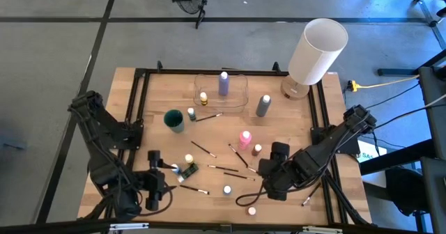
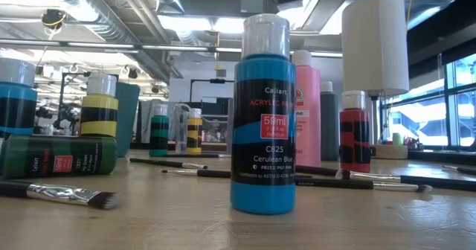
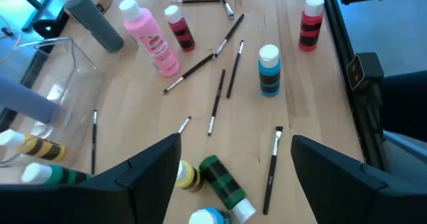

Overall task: Pick & Place Paint Supplies
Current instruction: Put the black paint brush into the green cup

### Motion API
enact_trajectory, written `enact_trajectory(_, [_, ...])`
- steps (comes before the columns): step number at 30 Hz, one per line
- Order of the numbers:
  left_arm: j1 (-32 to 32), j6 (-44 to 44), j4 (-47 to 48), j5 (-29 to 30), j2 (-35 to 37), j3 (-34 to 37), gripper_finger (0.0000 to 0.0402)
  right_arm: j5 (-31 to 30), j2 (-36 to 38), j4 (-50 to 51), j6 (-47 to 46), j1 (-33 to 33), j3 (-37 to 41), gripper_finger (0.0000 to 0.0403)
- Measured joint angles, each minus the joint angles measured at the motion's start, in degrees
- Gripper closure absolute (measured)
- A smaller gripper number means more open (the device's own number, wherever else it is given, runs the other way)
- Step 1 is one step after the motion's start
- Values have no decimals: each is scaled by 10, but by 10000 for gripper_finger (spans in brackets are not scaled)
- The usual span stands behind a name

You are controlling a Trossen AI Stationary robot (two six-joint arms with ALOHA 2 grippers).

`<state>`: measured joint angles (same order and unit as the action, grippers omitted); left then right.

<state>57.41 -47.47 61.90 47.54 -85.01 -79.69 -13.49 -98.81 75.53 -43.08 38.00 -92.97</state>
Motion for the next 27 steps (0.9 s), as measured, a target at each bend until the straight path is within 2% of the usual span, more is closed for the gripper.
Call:
enact_trajectory(12, [0,-28,-18,17,0,27,121,1,-1,1,1,0,117,139])
enact_trajectory(16, [-2,-28,-18,25,0,27,121,2,-1,-2,-43,0,147,139])
enact_trajectory(19, [-5,-28,-18,25,0,27,121,4,-1,-4,-39,0,165,139])
enact_trajectory(23, [-6,-28,-18,25,0,27,121,18,-1,-37,-11,0,190,139])
enact_trajectory(27, [-6,-28,-18,24,0,27,121,63,-1,-111,19,0,214,139])
